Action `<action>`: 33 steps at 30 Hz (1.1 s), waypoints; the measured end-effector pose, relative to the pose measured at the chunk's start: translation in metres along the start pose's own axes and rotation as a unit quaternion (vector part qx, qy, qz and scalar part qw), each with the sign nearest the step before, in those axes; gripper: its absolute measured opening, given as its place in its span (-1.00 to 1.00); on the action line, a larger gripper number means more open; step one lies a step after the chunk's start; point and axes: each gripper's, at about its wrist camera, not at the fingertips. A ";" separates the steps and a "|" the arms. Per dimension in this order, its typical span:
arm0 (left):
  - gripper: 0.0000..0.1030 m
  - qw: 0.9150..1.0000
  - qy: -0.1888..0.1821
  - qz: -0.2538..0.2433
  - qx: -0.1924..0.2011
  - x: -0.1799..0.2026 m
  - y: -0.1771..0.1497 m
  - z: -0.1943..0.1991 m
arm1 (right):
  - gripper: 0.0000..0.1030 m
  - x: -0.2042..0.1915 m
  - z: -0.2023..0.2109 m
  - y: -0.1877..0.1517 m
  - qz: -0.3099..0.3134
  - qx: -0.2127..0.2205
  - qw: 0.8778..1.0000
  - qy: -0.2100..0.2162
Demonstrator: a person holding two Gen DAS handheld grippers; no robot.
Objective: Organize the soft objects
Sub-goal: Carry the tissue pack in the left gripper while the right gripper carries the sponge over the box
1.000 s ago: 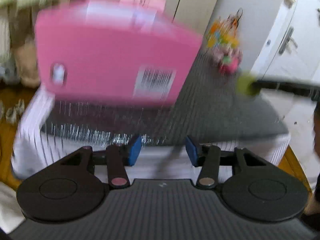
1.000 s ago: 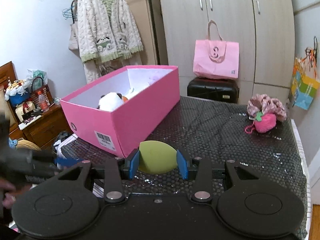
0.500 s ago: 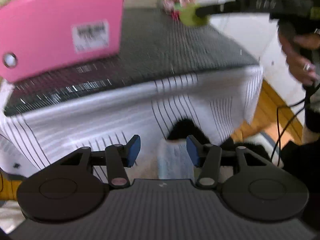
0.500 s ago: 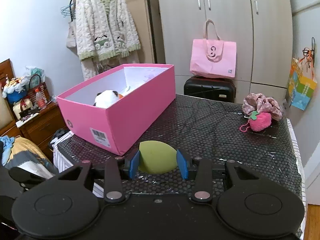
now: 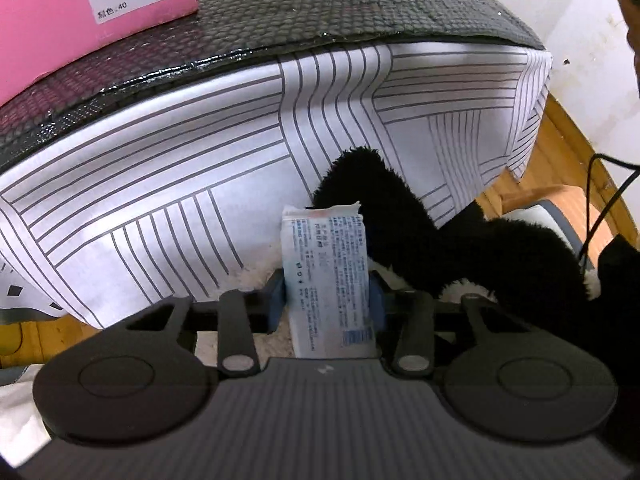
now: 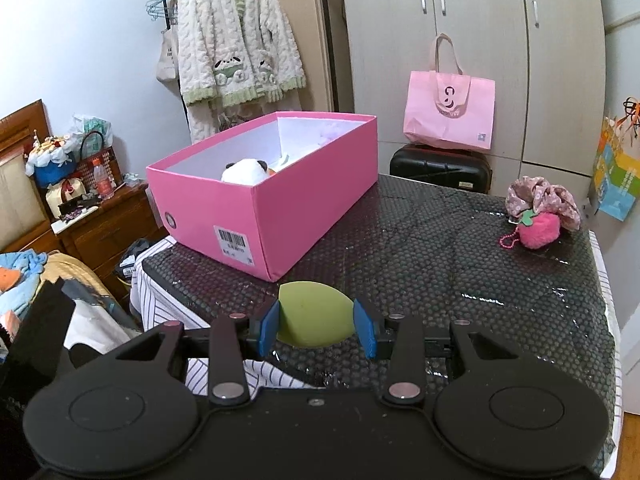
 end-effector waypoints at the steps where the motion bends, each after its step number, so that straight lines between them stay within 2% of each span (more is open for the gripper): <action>1: -0.24 1.000 -0.004 0.004 0.001 -0.002 0.000 0.003 | -0.11 0.000 0.001 -0.001 0.001 -0.001 1.000 -0.001; 7: -0.24 1.000 -0.005 0.015 0.021 -0.021 0.006 0.034 | -0.11 -0.002 0.006 -0.005 -0.001 -0.010 1.000 0.010; 17: -0.24 0.999 -0.024 0.038 0.029 -0.050 0.023 0.078 | -0.11 -0.023 0.012 -0.005 0.012 -0.033 0.996 0.078; 27: -0.24 0.996 -0.018 0.034 0.079 -0.060 0.041 0.120 | -0.11 -0.038 0.009 0.009 0.030 -0.026 0.993 0.108; 33: -0.24 0.991 -0.011 0.034 0.128 -0.067 0.053 0.140 | -0.11 -0.044 0.006 0.025 0.042 -0.008 0.992 0.116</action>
Point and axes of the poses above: each gripper's, at about its wrist camera, not at the fingertips, and z roughly against the way its jaws point, x to its right, y to its top, and after that the axes turned 10 degrees about y, right-handed
